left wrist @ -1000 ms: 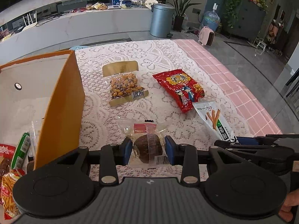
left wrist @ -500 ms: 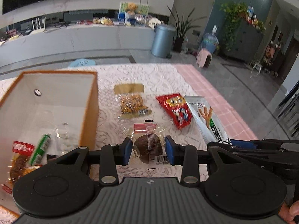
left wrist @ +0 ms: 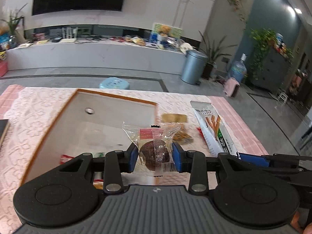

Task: Organize snacks
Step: 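Carry the bun and stick-snack bag over the box with both tools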

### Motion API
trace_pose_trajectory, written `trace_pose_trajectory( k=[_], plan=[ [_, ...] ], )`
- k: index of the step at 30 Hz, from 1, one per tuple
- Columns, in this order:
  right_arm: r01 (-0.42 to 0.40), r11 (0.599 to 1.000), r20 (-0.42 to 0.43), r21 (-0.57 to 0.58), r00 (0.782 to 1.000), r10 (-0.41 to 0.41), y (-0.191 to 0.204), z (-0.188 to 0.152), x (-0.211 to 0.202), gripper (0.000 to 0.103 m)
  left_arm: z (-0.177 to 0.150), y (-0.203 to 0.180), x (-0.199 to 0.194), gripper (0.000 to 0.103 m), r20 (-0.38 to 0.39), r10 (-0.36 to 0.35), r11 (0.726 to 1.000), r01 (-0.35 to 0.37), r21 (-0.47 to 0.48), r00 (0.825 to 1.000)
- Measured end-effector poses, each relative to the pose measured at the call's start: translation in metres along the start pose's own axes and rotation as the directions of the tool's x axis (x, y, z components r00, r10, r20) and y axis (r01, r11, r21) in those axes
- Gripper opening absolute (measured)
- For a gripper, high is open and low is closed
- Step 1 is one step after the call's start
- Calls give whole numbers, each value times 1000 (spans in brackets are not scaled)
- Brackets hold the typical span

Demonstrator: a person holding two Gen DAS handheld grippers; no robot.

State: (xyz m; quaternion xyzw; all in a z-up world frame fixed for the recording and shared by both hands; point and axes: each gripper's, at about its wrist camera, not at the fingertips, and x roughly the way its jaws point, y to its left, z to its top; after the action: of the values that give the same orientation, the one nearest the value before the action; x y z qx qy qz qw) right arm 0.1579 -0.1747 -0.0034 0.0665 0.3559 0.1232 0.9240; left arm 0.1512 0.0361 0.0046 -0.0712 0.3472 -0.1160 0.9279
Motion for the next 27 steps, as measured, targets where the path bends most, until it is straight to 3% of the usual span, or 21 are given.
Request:
trace_pose_trajectory(
  k=[11,27],
  plan=[
    [-112,991,-33,-73,993,110,62,16,43,41,10,49,15,41,-51,81,996,-82,-30,995],
    [-164,983,-141,-78,978,152,68,26,124,41,3,88,83,41,-221,103,995,-100,22,970]
  ],
)
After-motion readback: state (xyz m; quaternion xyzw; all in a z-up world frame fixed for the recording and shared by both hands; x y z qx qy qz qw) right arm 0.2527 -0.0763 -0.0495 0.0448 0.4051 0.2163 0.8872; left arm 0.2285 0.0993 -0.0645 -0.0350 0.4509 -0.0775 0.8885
